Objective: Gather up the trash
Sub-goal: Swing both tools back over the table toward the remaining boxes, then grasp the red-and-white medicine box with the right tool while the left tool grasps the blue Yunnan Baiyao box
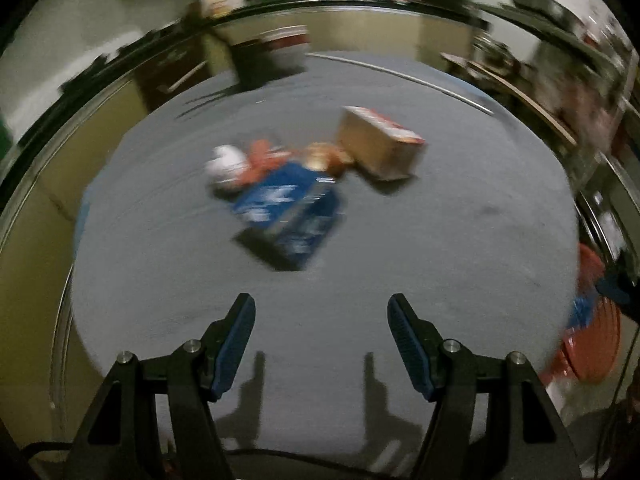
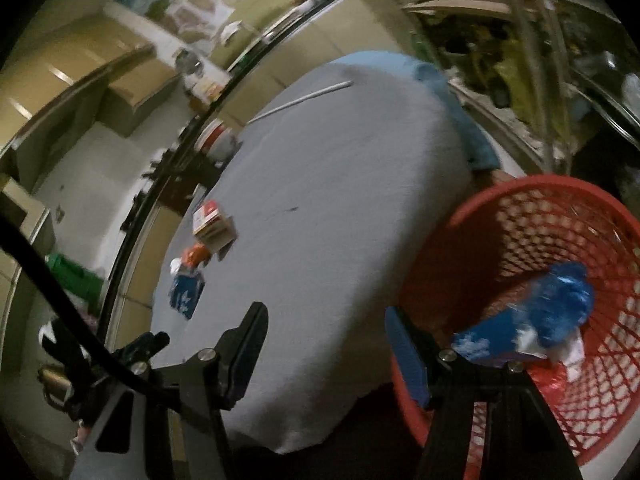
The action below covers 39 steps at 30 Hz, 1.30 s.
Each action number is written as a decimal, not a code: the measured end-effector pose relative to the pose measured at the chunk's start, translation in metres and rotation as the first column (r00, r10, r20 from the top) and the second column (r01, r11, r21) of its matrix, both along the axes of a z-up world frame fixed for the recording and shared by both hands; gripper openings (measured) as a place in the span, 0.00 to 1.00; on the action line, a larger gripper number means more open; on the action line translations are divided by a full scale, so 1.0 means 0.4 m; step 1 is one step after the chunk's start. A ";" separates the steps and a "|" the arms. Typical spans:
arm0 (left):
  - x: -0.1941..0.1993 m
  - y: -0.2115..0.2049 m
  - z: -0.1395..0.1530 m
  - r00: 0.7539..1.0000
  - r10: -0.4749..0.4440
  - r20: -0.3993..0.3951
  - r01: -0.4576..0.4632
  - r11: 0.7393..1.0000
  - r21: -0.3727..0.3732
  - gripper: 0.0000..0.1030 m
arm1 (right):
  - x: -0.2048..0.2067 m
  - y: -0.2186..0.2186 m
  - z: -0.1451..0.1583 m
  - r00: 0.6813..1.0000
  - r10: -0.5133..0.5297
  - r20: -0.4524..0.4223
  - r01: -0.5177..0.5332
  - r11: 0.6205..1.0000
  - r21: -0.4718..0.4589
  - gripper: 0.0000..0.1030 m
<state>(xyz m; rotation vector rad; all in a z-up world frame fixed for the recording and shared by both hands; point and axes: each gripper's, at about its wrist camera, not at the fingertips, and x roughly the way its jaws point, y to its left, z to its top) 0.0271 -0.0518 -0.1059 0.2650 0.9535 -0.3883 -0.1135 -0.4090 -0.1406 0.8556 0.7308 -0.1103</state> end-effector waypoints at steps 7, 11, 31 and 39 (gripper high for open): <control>0.074 0.086 -0.008 0.998 0.062 -0.027 -0.063 0.996 -0.060 0.71 | 0.111 0.086 0.043 0.995 0.101 0.012 -0.100 0.994 -0.032 0.63; 0.113 0.076 -0.020 0.999 0.027 -0.044 -0.030 0.997 -0.070 0.71 | 0.176 0.133 0.052 0.988 0.155 0.002 -0.155 0.987 -0.046 0.63; 0.248 -0.003 -0.043 0.982 -0.182 -0.039 0.172 0.968 -0.183 0.72 | 0.541 0.237 0.069 0.965 0.261 -0.035 -0.264 0.958 -0.112 0.63; 0.251 -0.016 -0.050 0.969 -0.245 -0.015 0.236 0.948 -0.213 0.72 | 0.643 0.241 0.078 0.969 0.247 -0.023 -0.248 0.958 -0.144 0.68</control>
